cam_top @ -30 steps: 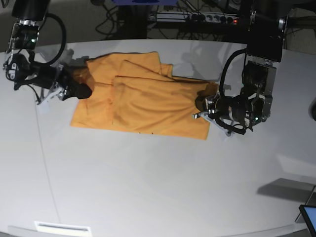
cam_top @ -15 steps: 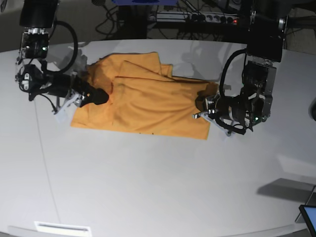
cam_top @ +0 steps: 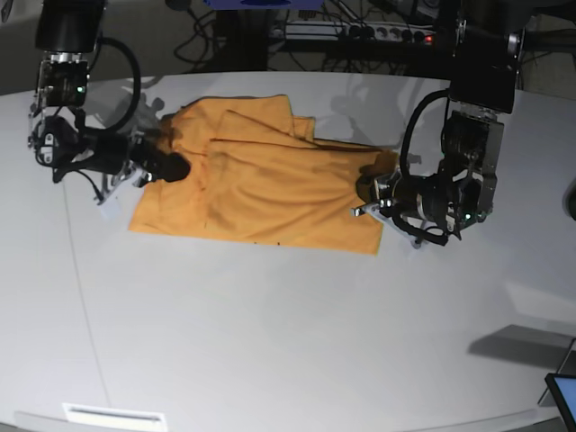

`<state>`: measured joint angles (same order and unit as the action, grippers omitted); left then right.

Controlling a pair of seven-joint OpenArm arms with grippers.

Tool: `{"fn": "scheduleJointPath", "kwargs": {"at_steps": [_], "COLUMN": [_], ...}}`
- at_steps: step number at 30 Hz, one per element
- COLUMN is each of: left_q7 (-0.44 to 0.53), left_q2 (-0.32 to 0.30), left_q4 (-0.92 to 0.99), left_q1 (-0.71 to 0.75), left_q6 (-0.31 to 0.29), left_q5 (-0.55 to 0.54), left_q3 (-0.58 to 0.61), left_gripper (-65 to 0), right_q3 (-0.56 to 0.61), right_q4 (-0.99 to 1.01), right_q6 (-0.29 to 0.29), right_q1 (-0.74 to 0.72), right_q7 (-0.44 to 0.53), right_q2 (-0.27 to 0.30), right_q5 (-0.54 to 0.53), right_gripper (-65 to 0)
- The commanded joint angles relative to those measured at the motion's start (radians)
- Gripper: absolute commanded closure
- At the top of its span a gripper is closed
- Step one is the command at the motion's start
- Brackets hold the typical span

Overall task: Fold the T-shirt properly
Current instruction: 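Grasp the shirt's outer edge with the right gripper, then fold the gripped edge over the shirt toward the left gripper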

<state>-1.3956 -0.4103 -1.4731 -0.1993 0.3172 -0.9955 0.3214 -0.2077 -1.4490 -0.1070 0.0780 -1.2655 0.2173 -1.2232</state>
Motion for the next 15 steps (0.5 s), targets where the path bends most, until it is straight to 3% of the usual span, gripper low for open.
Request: {"fn": "scheduleJointPath", "kwargs": {"at_steps": [1, 6, 9, 15], "left_q7": [0.002, 0.002, 0.0, -0.001], "left_q2": [-0.016, 0.001, 0.008, 0.034], "left_q4": [-0.001, -0.002, -0.002, -0.005], "left_q1": [-0.006, -0.006, -0.006, -0.007], "left_q6": [0.013, 0.013, 0.013, 0.013], "left_q5": [0.062, 0.06, 0.06, 0.059], "left_q3": [-0.001, 0.006, 0.006, 0.006], "left_gripper": [0.0, 0.0, 0.0, 0.0], "right_q3": [-0.008, -0.008, -0.008, -0.003], "right_q4": [-0.016, -0.029, -0.063, -0.123], "right_q6": [0.013, 0.175, 0.241, 0.264], "right_q1": [-0.013, -0.013, -0.001, 0.007], "right_q7": [0.004, 0.042, 0.051, 0.051], "right_q2": [0.021, 0.066, 0.07, 0.066], "right_q5": [-0.022, -0.022, -0.022, -0.02], "right_gripper": [-0.4, -0.4, -0.4, -0.4]}}
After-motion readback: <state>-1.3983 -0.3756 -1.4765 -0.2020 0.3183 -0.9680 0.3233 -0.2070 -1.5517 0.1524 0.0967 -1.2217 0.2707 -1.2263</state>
